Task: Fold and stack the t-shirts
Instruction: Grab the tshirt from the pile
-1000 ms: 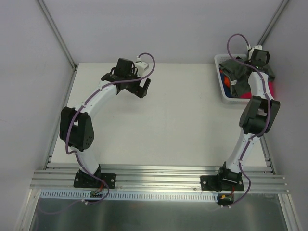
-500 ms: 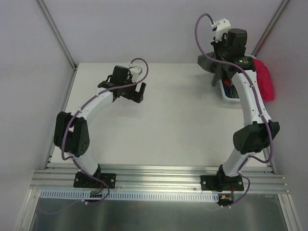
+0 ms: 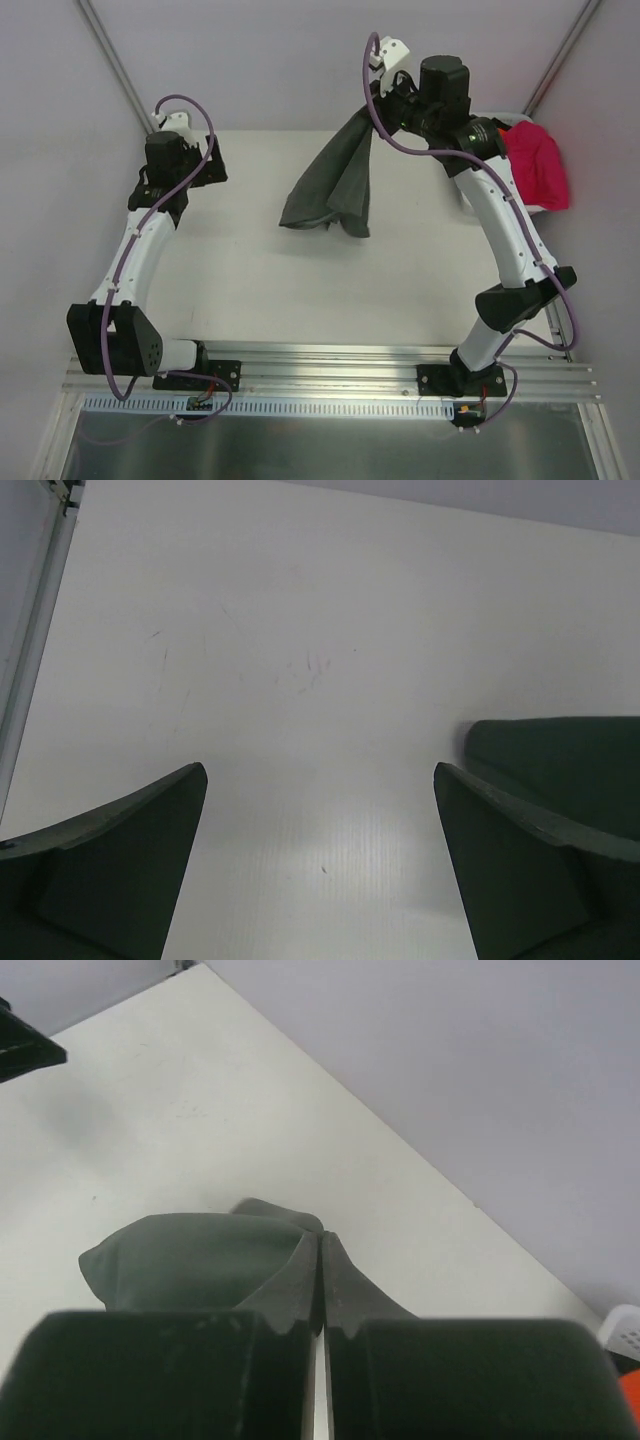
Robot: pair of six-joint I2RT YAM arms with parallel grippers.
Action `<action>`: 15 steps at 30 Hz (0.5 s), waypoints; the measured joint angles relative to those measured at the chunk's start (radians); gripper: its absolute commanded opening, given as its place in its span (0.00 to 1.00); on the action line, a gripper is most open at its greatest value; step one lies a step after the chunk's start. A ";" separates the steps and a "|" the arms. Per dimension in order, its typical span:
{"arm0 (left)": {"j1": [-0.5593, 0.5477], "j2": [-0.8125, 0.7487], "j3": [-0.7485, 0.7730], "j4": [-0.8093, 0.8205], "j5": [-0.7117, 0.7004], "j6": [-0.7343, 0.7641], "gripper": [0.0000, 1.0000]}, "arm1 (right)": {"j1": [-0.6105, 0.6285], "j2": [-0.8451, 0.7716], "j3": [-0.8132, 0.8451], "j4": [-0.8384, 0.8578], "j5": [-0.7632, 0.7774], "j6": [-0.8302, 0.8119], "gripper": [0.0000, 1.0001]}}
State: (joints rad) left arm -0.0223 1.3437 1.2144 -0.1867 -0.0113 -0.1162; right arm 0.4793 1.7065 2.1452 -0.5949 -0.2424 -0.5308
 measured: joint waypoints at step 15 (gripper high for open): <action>0.000 -0.024 -0.076 0.025 0.002 -0.058 0.99 | -0.203 -0.069 -0.401 -0.024 0.033 0.011 0.01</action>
State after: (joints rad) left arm -0.0223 1.3201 1.1385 -0.1616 -0.0097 -0.1738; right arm 0.2768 1.6379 1.7439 -0.6186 -0.2092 -0.5201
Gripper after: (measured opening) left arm 0.992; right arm 0.024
